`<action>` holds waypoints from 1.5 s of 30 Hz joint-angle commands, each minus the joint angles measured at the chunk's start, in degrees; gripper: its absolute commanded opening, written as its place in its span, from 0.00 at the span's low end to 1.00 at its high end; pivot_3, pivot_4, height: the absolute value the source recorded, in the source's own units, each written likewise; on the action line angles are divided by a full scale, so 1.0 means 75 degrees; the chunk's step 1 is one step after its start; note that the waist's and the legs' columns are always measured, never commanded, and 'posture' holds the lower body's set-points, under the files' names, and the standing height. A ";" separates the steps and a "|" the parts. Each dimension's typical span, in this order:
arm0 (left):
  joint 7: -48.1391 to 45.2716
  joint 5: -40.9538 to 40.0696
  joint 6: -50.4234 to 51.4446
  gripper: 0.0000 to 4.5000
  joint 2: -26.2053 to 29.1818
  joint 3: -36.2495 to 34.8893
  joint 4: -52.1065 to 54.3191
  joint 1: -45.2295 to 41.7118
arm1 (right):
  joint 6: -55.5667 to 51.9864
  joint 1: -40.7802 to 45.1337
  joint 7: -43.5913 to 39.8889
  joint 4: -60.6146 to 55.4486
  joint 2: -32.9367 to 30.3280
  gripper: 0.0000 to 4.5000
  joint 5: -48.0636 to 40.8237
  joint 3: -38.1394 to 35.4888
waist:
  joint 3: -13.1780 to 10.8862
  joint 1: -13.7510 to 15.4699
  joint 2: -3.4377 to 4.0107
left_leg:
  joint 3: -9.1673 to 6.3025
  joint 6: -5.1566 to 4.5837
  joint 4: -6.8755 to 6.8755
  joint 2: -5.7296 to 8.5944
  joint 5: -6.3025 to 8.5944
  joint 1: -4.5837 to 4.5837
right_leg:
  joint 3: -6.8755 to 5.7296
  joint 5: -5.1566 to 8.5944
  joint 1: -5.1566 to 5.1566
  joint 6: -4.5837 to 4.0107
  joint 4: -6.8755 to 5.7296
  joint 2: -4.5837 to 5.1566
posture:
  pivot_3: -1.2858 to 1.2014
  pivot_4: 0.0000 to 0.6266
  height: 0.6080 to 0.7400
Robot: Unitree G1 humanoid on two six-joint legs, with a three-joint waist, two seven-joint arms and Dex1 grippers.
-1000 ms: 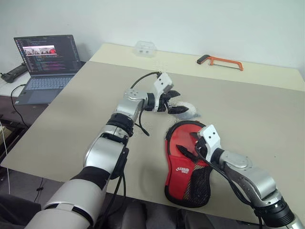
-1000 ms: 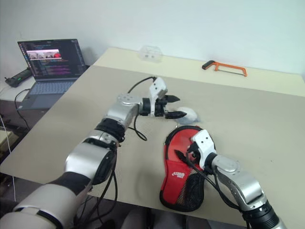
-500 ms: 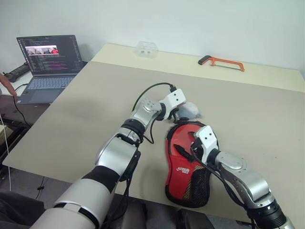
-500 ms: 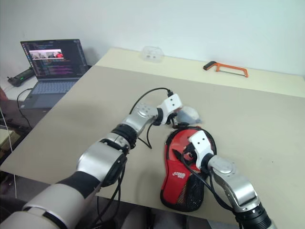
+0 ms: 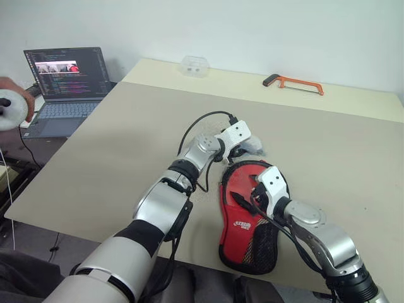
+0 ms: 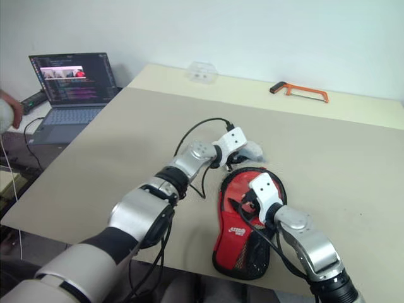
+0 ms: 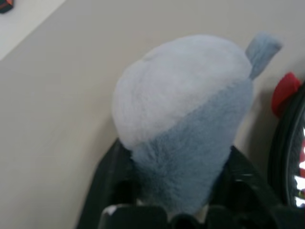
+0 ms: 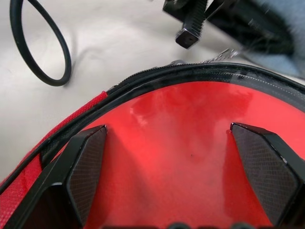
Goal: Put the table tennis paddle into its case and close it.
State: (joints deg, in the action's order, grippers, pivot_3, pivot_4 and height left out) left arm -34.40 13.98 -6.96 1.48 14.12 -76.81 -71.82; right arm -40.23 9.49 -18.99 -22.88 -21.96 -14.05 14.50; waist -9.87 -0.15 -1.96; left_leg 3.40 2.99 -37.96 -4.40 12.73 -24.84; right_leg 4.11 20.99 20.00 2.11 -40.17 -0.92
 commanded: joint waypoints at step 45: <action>0.1786 0.2030 -0.2310 0.11 -0.2414 0.1315 -0.0235 -0.0492 | -0.0992 -0.0315 -0.0085 0.0045 0.0373 1.00 0.0652 0.0766 | 0.0048 0.0003 0.0039 | 0.0002 -0.0003 0.0001 0.0026 -0.0001 0.0003 | 0.0003 0.0001 0.0000 0.0001 -0.0007 0.0004 | 0.52 0.24 1.00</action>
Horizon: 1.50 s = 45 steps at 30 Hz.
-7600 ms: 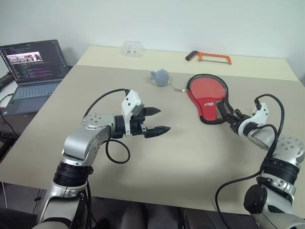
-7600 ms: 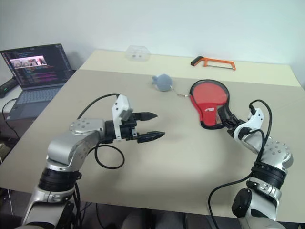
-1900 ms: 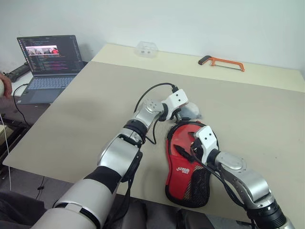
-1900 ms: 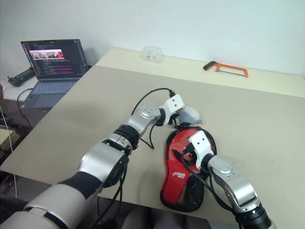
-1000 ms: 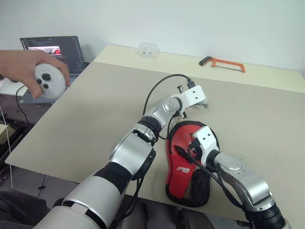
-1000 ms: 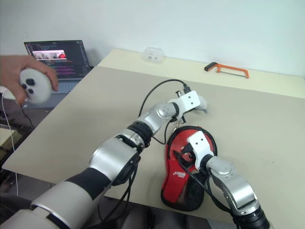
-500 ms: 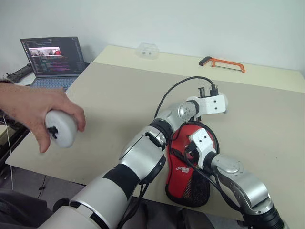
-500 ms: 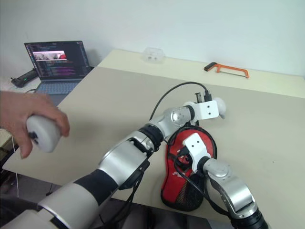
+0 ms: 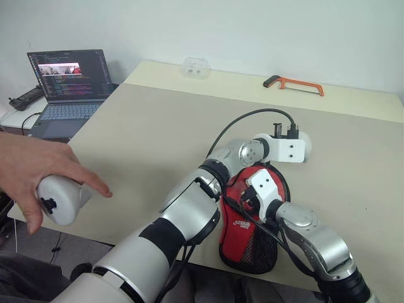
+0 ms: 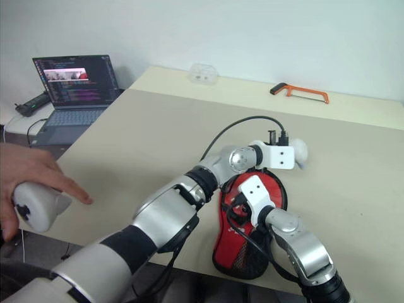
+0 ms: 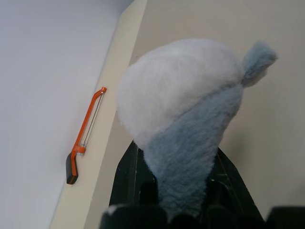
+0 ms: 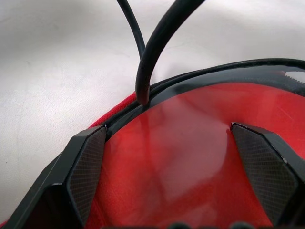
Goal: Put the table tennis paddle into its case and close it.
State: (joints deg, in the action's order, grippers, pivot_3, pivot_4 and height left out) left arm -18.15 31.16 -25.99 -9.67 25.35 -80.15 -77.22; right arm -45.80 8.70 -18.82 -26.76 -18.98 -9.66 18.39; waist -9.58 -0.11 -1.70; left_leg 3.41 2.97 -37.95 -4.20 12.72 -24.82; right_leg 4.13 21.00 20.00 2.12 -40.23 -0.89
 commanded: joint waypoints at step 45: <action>-0.8435 -0.5818 0.4781 0.99 0.4078 -0.2664 0.7585 0.2717 | 0.0335 0.0195 -0.3185 0.0205 -0.2657 1.00 -0.0894 -0.1367 | 0.0083 -0.0058 0.0072 | -0.0023 -0.0005 0.0000 -0.0011 -0.0002 0.0017 | -0.0006 0.0001 -0.0033 0.0000 0.0005 -0.0003 | 0.52 0.24 1.00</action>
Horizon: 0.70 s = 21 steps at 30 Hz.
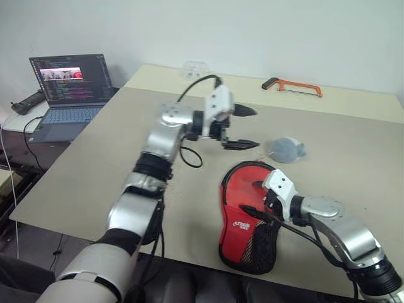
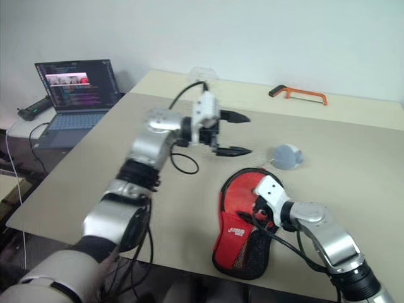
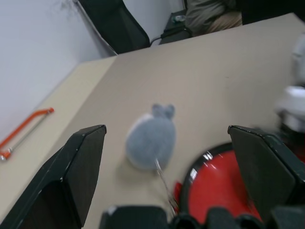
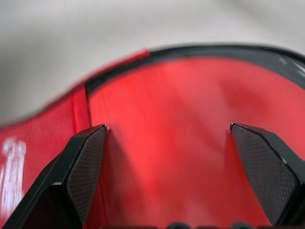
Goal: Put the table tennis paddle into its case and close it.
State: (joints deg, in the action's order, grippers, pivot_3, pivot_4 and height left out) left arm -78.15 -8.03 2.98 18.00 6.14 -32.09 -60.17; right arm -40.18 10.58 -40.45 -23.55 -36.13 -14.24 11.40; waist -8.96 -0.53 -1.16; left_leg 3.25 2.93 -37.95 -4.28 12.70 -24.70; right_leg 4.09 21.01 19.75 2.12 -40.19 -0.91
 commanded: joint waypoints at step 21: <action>0.2232 -0.0990 0.3272 0.99 -0.0120 0.1080 0.4958 0.3845 | -0.1218 0.2599 -0.0387 0.0941 -0.1647 1.00 -0.1469 -0.2362 | -0.0012 0.0017 0.0006 | -0.0012 -0.0030 0.0005 -0.0019 0.0017 -0.0001 | 0.0013 -0.0002 -0.0005 -0.0004 0.0024 -0.0003 | 0.52 0.24 1.00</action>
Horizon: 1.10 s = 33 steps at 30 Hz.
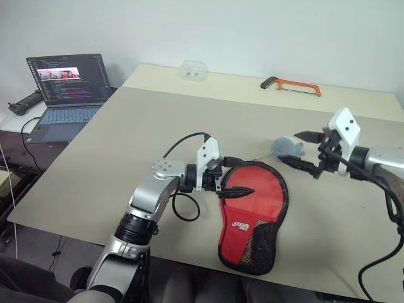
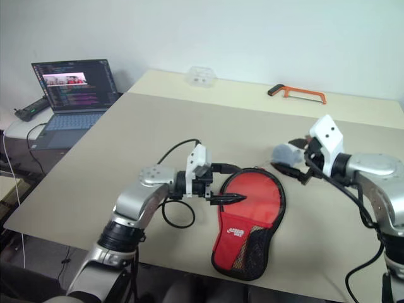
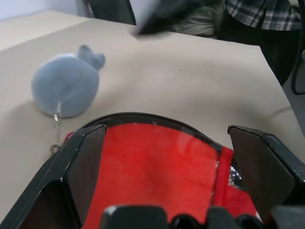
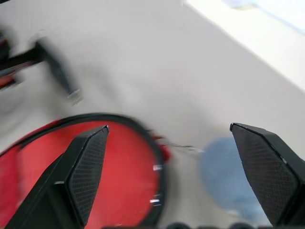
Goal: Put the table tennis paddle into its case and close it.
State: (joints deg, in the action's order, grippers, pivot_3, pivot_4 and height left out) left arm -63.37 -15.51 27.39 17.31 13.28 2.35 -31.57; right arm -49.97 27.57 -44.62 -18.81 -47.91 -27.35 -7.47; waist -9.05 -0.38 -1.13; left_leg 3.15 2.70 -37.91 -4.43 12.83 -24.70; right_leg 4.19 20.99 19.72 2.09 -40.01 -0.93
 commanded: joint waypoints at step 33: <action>0.1677 0.1151 -0.0415 1.00 -0.0818 0.1457 -0.0900 0.0174 | 0.1450 0.2923 0.0060 0.6398 0.1553 0.91 0.2700 0.2005 | -0.0013 -0.0015 0.0023 | 0.0031 0.0009 0.0010 -0.0002 -0.0005 -0.0005 | 0.0017 0.0000 0.0030 -0.0001 0.0001 0.0002 | 0.52 0.24 1.00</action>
State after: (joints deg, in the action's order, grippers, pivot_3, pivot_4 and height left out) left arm -51.06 -7.29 25.26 11.79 23.60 -4.83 -29.46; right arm -40.46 48.04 -43.82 29.68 -36.07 -7.73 8.12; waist -9.14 -0.49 -0.96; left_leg 3.39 2.77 -37.84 -4.45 12.79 -24.75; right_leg 4.31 20.99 19.95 2.08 -40.00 -0.91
